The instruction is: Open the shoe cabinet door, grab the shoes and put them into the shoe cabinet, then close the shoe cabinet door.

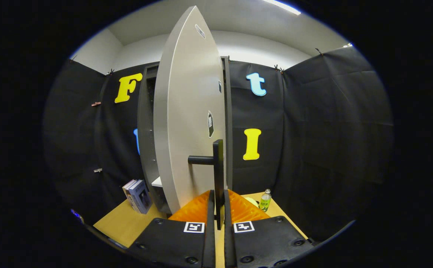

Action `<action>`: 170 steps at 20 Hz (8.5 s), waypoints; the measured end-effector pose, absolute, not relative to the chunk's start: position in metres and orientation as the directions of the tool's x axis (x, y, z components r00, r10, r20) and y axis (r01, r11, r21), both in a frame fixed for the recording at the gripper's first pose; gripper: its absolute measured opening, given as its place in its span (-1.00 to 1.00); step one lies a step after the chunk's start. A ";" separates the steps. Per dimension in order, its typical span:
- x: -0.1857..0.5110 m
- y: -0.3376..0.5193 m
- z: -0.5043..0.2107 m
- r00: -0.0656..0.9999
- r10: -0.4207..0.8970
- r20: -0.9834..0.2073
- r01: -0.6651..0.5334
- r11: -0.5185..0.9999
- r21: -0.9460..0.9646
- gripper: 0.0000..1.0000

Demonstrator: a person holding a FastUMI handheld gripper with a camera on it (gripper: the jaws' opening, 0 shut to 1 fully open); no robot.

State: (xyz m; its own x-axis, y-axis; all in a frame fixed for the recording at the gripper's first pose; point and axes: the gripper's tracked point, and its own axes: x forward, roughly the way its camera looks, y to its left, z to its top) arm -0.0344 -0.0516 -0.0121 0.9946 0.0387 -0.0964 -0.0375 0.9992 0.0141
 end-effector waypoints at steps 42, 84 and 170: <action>-0.142 0.052 -0.136 0.816 0.344 -0.464 -0.334 0.937 0.106 0.97; 0.032 0.099 -0.259 0.859 0.099 -0.503 -0.048 0.992 0.113 -0.88; -0.101 -0.127 0.017 0.995 -0.064 -0.078 0.065 0.998 0.009 0.95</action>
State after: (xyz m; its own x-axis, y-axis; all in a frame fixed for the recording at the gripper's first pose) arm -0.1008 -0.1270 0.0172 0.9950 -0.0637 -0.0775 0.0646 0.9979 0.0089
